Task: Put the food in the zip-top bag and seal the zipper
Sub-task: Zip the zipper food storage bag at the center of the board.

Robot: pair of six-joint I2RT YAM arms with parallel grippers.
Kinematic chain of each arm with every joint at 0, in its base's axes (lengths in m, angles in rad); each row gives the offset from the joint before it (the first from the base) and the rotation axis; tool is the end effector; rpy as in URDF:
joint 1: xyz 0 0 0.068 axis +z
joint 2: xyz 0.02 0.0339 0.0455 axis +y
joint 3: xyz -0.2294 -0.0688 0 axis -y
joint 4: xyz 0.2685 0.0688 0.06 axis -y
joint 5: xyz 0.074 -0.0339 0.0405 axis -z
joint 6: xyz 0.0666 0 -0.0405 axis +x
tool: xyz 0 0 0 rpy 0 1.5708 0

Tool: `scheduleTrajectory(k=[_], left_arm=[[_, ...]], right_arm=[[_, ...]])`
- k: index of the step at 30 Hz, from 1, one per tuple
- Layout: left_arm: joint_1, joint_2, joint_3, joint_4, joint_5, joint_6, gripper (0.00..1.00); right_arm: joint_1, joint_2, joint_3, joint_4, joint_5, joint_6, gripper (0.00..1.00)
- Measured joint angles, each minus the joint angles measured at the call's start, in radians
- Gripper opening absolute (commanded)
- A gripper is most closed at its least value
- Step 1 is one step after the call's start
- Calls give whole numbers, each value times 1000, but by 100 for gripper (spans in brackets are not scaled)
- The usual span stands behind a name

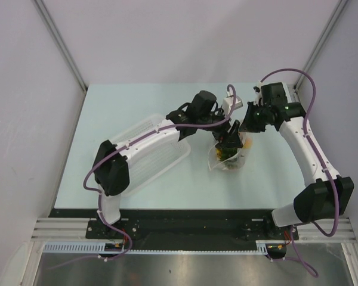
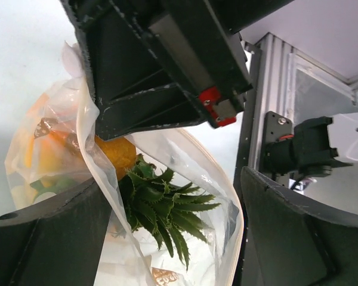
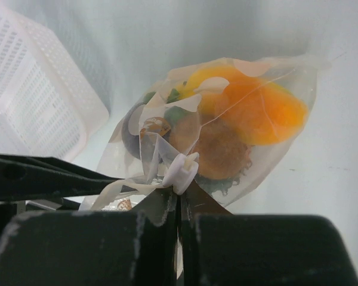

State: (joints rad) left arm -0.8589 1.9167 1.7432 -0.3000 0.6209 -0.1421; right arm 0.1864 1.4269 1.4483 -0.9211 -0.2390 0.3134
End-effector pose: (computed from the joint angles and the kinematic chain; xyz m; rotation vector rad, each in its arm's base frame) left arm 0.2886 -0.3938 0.2836 1.1465 1.8614 -1.2331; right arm 0.3317 0.0786 0.2976 0.0542 2.5040 0.5069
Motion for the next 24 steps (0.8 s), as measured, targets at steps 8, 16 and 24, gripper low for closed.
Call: scheduleTrajectory(k=[8, 16, 24], left_arm=[[-43, 34, 6, 1, -145, 2, 82], [-89, 61, 39, -8, -316, 14, 76], [-92, 87, 54, -23, -420, 29, 34]], right_arm=[[3, 42, 2, 11, 56, 63, 0], [-5, 60, 14, 19, 74, 92, 0], [-37, 70, 17, 20, 40, 120, 0]])
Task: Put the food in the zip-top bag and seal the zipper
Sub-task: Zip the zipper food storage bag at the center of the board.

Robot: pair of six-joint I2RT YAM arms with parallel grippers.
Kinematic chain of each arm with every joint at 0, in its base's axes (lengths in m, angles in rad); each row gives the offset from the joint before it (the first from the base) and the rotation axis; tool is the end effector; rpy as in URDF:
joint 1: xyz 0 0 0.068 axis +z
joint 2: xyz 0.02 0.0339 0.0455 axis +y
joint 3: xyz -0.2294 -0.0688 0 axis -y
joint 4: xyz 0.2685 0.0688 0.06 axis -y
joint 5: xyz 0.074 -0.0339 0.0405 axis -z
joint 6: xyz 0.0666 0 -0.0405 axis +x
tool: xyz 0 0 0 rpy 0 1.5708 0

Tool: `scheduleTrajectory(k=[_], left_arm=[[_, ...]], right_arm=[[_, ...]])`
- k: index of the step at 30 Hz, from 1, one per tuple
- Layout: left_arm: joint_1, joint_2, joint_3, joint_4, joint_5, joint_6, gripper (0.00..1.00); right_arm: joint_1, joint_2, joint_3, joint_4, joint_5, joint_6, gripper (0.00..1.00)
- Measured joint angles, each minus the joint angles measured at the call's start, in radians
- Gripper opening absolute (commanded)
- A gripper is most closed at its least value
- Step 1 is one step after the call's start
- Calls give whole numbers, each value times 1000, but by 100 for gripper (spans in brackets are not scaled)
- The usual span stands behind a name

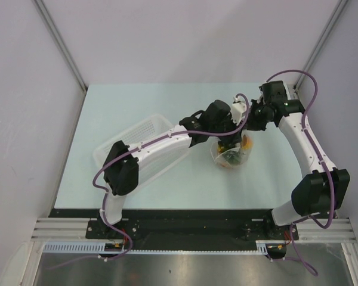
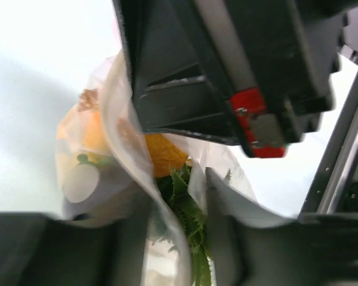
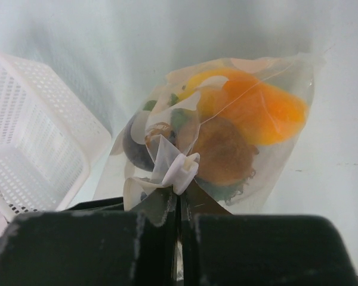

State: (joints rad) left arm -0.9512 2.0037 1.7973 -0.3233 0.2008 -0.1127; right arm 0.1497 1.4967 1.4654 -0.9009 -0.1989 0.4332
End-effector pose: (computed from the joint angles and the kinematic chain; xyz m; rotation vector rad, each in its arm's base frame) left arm 0.2862 -0.4241 0.2551 1.0124 1.9593 -0.8314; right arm 0.3503 0.0661 0.2820 0.2763 2.5297 0.4847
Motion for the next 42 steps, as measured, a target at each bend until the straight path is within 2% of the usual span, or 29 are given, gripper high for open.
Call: scheduleTrajectory(k=[1, 3, 4, 6, 7, 9, 10, 13, 14, 16, 22, 27, 32, 34, 42], left_arm=[[0, 2, 0, 0, -5, 3, 24], [0, 2, 0, 0, -6, 11, 13], [1, 2, 0, 0, -5, 16, 1], [2, 2, 0, 3, 2, 24, 0], [3, 2, 0, 4, 11, 28, 0], [10, 0, 0, 0, 31, 42, 0], [14, 0, 0, -2, 41, 47, 0], [29, -14, -18, -8, 82, 82, 0], [36, -24, -32, -12, 99, 97, 0], [50, -45, -59, -21, 153, 140, 0], [75, -106, -122, -50, 315, 288, 0], [90, -162, -174, -91, 473, 415, 0], [113, -222, -267, -90, 597, 528, 0], [124, -247, -318, -71, 634, 551, 0], [134, -268, -403, 26, 731, 566, 0]], right_arm=[[-3, 0, 0, -2, -6, 0, 0], [-10, 0, 0, -2, -21, 0, 0], [-11, 0, 0, -2, -32, -1, 8], [-19, -1, 0, -3, -63, -10, 20], [-24, -1, 0, -2, -78, -18, 31], [-43, -8, 0, 1, -126, -71, 46], [-54, -13, 0, 0, -148, -90, 64], [-120, -51, 0, 1, -283, -190, 97], [-149, -69, 0, 2, -338, -225, 100], [-212, -117, 0, -7, -441, -325, 100], [-317, -237, 0, -69, -615, -618, 98], [-360, -354, -85, -114, -732, -925, 83], [-360, -518, -241, -139, -838, -1183, 74], [-360, -563, -284, -136, -875, -1249, 66], [-338, -665, -429, -61, -943, -1341, 60]])
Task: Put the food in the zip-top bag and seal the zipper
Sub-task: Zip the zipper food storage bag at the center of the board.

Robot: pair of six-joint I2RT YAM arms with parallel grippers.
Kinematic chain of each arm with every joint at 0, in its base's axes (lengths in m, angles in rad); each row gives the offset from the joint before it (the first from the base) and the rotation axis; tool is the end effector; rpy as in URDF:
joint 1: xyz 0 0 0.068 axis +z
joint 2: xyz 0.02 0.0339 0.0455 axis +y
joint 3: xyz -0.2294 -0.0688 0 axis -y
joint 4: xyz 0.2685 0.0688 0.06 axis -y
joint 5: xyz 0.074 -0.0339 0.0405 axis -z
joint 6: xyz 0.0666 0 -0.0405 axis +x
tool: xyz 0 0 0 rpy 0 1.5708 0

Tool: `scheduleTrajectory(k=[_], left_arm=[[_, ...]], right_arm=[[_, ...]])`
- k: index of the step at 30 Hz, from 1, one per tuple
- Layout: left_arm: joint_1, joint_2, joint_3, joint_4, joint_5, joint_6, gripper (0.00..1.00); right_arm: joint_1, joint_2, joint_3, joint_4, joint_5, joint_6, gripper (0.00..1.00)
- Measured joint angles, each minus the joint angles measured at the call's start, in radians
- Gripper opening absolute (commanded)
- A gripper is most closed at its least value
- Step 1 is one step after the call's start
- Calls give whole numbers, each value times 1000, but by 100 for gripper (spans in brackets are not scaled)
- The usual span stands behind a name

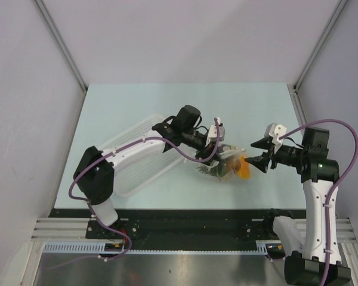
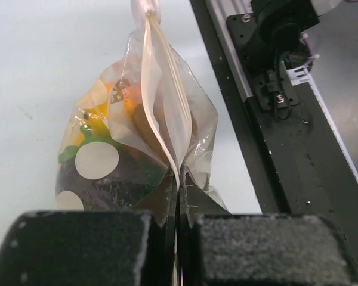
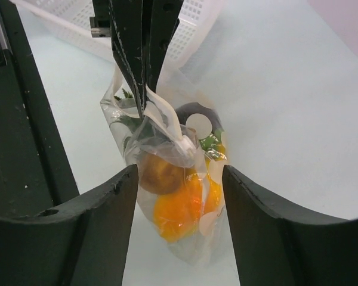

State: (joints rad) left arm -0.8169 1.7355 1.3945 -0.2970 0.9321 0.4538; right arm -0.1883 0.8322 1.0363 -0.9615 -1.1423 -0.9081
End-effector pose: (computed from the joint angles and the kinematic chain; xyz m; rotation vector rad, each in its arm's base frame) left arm 0.2499 -0.3443 0.2388 1.6699 1.3710 -1.2266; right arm 0.1982 0.0239 0.3264 -1.1213 1.5382 0.5943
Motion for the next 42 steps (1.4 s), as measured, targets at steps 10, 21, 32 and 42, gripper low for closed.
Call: scheduleTrajectory(k=[10, 21, 32, 42], left_arm=[[18, -6, -21, 79, 76, -13, 0], [26, -6, -26, 126, 95, -55, 0], [28, -6, -28, 148, 96, -77, 0], [32, -30, -28, 178, 3, -124, 57]], right_arm=[[107, -38, -98, 136, 13, -16, 40], [163, -11, -111, 176, 74, -23, 43], [167, 14, -139, 209, 116, -5, 0], [168, -3, -129, 211, 124, -2, 0]])
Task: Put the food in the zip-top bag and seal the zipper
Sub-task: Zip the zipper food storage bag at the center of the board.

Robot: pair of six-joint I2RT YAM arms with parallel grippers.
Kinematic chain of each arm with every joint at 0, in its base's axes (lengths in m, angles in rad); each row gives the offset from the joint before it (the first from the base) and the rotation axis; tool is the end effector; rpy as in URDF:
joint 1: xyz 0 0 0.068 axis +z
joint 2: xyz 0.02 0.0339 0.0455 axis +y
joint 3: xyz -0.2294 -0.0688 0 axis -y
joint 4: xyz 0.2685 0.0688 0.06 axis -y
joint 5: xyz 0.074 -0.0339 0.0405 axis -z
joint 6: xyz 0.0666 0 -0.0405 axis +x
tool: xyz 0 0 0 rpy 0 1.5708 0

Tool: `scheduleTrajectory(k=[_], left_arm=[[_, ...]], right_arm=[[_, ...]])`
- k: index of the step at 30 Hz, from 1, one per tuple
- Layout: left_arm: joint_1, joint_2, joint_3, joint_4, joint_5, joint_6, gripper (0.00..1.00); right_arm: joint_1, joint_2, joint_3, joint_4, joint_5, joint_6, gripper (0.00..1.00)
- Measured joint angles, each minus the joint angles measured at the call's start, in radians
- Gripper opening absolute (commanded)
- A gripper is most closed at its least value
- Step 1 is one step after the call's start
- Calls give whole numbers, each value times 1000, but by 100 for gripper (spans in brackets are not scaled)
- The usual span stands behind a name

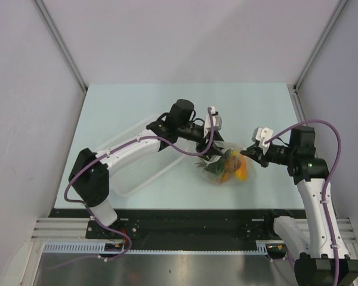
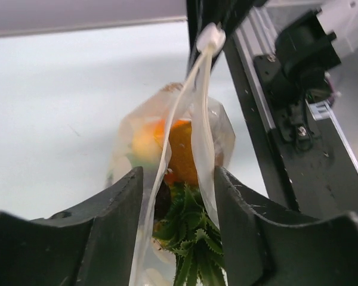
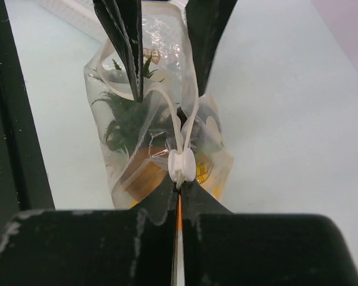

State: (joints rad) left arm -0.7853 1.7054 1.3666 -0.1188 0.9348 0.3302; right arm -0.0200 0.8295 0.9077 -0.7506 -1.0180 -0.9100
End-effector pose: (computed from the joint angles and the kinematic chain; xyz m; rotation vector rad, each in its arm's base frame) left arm 0.2633 -0.3390 0.2580 1.5451 1.3248 -1.2273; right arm 0.2144 0.0524 0.2956 -1.2612 1.4739 0.5294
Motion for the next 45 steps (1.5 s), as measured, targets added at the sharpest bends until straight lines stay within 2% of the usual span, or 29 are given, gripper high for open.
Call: scheduleTrajectory(k=[4, 9, 15, 19, 26, 30, 31, 33, 36, 45], left_arm=[[-11, -67, 5, 35, -71, -3, 56], [-82, -123, 58, 35, -127, 101, 53], [-177, -111, 113, -15, -200, 229, 51], [-198, -84, 143, -57, -224, 281, 38], [-211, -52, 157, -106, -263, 327, 39], [-212, -29, 178, -132, -277, 333, 25], [-213, -28, 179, -135, -277, 333, 15], [-214, -27, 180, -147, -276, 333, 4], [-214, -27, 183, -158, -276, 332, 0], [-179, -46, 140, -149, -248, 333, 0]], right_arm=[[8, 0, 12, -3, 5, 0, 0], [34, 6, 23, -9, 16, -2, 0], [65, 11, 39, -22, 21, -3, 0], [72, 11, 47, -27, 35, -1, 0], [91, 11, 55, -31, 44, 1, 0], [104, 6, 57, -31, 55, 0, 0], [106, 5, 58, -30, 63, 0, 0], [108, 4, 58, -30, 74, 0, 0], [110, 2, 62, -35, 86, 0, 0], [109, -14, 63, -53, 96, 0, 0]])
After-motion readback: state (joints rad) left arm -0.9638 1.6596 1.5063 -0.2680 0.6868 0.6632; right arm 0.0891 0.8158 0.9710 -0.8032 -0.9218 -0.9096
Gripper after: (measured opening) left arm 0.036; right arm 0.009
